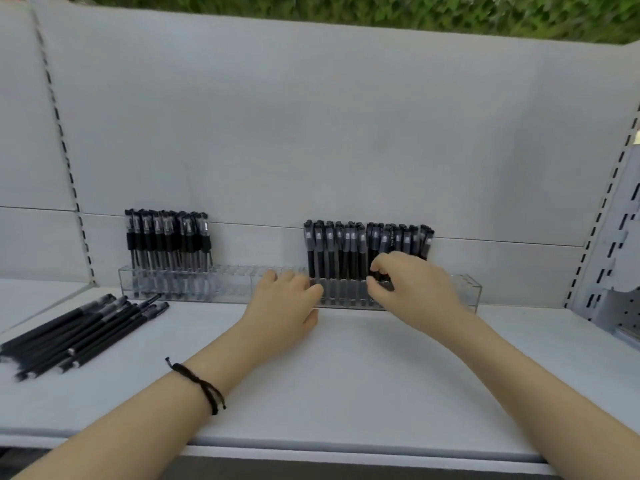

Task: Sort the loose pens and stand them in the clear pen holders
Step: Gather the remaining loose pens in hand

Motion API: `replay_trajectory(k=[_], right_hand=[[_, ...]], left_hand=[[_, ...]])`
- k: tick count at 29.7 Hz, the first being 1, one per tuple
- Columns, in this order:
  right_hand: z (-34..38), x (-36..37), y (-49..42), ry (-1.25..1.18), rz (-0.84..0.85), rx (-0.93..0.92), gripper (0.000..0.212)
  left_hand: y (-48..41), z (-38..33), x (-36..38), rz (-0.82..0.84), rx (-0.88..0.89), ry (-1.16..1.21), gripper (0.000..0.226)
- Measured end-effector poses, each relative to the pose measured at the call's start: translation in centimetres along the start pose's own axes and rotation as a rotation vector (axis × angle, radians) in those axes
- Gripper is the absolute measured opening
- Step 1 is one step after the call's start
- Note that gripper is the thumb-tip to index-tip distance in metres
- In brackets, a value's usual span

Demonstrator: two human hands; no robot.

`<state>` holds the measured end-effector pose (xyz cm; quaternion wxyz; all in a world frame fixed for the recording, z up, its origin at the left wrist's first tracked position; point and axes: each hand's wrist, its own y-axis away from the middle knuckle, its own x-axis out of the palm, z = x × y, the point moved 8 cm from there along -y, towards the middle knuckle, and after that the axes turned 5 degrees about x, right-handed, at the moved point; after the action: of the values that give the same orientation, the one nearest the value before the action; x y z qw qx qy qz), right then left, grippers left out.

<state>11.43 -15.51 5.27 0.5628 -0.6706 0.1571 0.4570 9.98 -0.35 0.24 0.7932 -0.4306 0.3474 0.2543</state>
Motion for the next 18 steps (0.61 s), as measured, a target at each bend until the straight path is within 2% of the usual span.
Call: replay_trajectory(k=[3,8,13,18], right_hand=[[4.0,0.9,0.1,0.004,0.023,-0.066,0.024],[12.0,3.7,-0.3,0.024,0.063,-0.180,0.029],[19.7,6.9,-1.2,0.054,0.138,-0.211,0.038],[24.8,9.5,-3.1,0.123,0.205,-0.205,0.034]], left_hand=[[3.7,4.2,0.0,0.016,-0.010,-0.091,0.027],[9.2,11.9,-1.2,0.076,-0.039,-0.066,0.022],[14.0,19.7,-1.1,0.042,-0.095,-0.064,0.015],[15.6,23.5,0.5,0.035,-0.112,-0.051,0.015]])
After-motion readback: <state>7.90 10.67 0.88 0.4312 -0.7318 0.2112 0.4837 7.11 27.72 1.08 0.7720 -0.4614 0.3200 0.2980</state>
